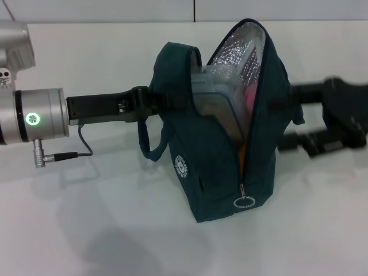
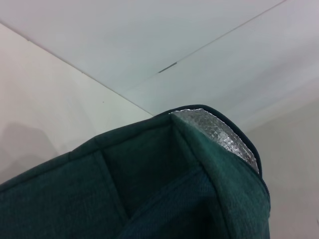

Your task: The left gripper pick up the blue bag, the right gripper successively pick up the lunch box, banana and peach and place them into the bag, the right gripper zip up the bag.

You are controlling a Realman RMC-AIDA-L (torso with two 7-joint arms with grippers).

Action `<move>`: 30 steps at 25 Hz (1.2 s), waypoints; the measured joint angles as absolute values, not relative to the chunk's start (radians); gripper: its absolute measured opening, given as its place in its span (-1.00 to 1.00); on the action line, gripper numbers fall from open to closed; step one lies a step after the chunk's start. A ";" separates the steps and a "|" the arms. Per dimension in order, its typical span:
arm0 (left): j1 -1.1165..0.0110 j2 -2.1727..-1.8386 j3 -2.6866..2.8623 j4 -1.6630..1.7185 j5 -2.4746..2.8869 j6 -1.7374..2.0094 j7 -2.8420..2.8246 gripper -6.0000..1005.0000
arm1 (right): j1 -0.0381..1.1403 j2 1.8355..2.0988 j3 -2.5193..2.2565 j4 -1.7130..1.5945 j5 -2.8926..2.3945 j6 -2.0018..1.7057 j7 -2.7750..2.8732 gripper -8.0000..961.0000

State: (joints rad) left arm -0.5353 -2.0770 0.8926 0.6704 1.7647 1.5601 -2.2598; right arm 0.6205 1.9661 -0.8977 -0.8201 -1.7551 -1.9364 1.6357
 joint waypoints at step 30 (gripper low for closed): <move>-0.536 -2.079 0.893 0.667 1.762 1.556 -2.258 -0.92 | 0.570 2.019 -0.989 -0.691 -2.052 -1.767 1.508 0.67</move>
State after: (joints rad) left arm -0.5360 -2.0787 0.8927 0.6673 1.7624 1.5561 -2.2581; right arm 0.5698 2.0192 -0.9885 -0.6906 -2.0516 -1.7666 1.5081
